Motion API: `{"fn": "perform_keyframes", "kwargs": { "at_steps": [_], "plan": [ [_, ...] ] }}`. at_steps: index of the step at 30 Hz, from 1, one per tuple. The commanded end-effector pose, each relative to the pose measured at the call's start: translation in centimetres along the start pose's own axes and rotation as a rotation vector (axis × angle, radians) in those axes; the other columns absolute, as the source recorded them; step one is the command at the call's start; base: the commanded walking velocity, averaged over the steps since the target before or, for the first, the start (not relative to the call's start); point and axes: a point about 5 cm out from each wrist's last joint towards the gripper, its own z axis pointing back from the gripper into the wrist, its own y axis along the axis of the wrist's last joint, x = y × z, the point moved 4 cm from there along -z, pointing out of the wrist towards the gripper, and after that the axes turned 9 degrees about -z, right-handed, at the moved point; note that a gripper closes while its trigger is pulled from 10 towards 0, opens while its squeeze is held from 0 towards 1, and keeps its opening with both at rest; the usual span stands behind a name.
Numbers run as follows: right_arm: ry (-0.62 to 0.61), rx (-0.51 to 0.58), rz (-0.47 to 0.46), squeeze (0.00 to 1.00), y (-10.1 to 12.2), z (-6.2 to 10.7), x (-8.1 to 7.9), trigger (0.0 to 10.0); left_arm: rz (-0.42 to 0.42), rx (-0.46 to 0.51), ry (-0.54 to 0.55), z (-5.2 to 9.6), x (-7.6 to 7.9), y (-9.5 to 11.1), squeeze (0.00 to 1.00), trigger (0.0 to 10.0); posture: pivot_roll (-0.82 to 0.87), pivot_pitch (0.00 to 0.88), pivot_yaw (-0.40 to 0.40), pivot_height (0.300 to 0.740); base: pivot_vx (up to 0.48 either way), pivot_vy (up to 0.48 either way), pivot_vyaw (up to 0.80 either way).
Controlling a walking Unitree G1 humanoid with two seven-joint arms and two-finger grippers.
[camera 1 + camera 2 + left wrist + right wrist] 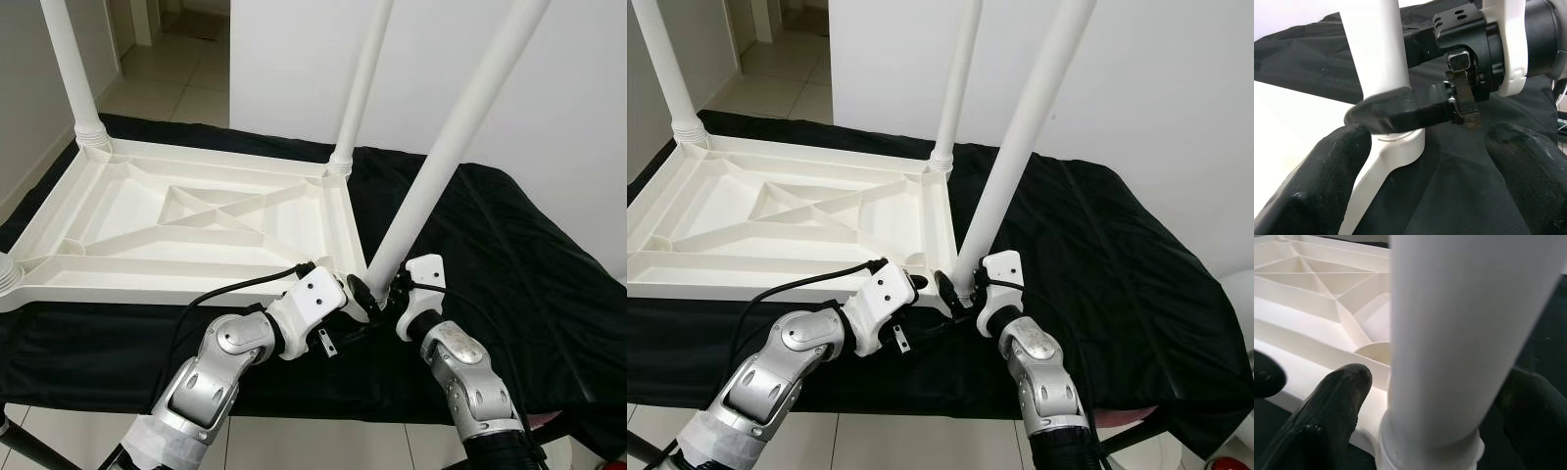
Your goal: Building children table
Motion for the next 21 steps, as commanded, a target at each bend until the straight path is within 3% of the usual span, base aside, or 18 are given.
{"fn": "perform_keyframes", "kwargs": {
  "at_steps": [1,11,12,14,15,21],
  "plan": [
    [0.024,0.003,0.006,0.00,0.0,0.0,0.4,10.0,-0.005,0.010,0.022,-0.2,-0.3,0.5,0.00,10.0,-0.01,0.000,-0.124,0.740,0.000,0.000,0.00],
    [0.154,-0.032,0.038,0.00,-0.4,-1.0,0.0,10.0,-0.010,0.008,0.023,-0.2,-0.4,0.5,0.00,10.0,-0.01,0.000,-0.118,0.740,0.000,0.000,0.00],
    [0.185,-0.051,0.045,0.00,-0.8,-1.4,-0.2,9.3,-0.010,0.007,0.024,-0.2,-0.4,0.4,0.00,10.0,0.00,0.000,-0.119,0.740,0.000,0.000,0.00],
    [0.185,-0.051,0.045,0.00,-0.8,-1.4,-0.2,9.3,-0.010,0.007,0.024,-0.2,-0.4,0.4,0.00,10.0,0.00,0.000,-0.119,0.740,0.000,0.000,0.00],
    [0.203,-0.072,0.045,0.00,-1.2,-1.8,-0.2,0.0,-0.009,0.007,0.025,-0.2,-0.4,0.5,0.00,10.0,0.00,0.000,-0.121,0.740,0.000,0.000,0.00],
    [0.241,-0.127,0.039,0.00,-2.7,-1.9,-0.2,0.0,-0.004,0.005,0.034,0.0,-0.4,0.5,0.00,10.0,0.01,0.000,-0.131,0.740,0.000,0.000,0.00]
  ]
}}
